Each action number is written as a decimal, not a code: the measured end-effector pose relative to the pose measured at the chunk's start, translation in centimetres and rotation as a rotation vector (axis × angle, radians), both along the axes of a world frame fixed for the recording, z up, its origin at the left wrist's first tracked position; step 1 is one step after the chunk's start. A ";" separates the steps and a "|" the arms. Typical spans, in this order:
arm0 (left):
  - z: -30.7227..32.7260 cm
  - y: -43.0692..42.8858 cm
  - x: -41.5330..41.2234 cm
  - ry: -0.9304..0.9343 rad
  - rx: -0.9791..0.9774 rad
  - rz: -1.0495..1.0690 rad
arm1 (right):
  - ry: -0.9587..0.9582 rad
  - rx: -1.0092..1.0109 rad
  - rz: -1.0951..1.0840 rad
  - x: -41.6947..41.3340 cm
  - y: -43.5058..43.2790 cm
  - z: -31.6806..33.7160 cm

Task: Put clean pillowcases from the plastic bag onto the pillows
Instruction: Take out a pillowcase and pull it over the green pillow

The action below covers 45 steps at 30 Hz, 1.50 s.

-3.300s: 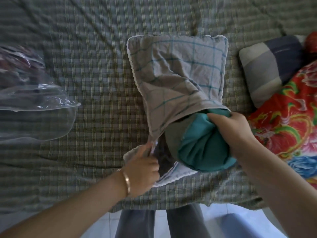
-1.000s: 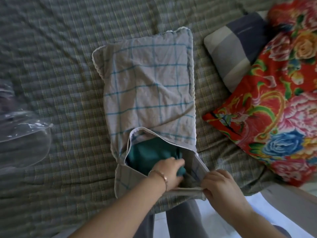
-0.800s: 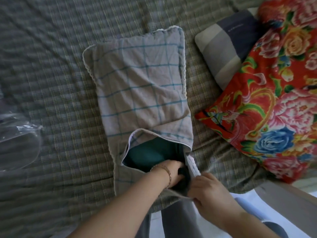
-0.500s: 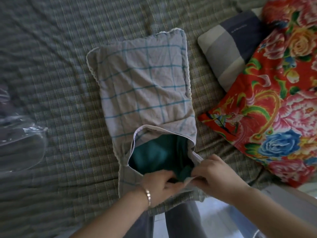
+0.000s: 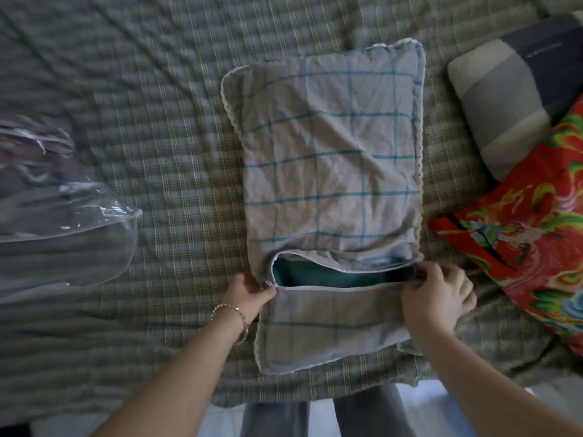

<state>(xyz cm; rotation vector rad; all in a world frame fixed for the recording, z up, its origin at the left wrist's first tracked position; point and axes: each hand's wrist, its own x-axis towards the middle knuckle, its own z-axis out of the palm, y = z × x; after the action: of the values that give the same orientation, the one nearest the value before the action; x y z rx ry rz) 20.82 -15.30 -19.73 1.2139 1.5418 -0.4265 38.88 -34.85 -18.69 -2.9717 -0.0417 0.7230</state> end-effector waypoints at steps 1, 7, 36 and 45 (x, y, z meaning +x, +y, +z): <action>-0.3 0.0 -0.2 -0.017 -0.182 0.122 | -0.075 0.121 0.042 -1.3 0.9 0.5; -1.3 0.2 -2.1 -0.102 -0.074 0.038 | 0.411 0.451 0.482 -9.9 6.6 2.5; 3.3 1.3 -4.4 -0.486 -0.139 0.050 | 0.840 0.859 -0.381 -12.9 11.6 3.3; 3.5 0.3 -3.5 -0.394 0.103 -0.118 | 0.727 0.686 -0.042 -12.1 11.1 3.8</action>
<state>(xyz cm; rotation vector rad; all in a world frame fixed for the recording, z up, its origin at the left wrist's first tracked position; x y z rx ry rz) 17.36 -15.03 -16.27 1.3800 1.1701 -0.1699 26.77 -23.71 -14.94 -1.9447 -0.1435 1.3896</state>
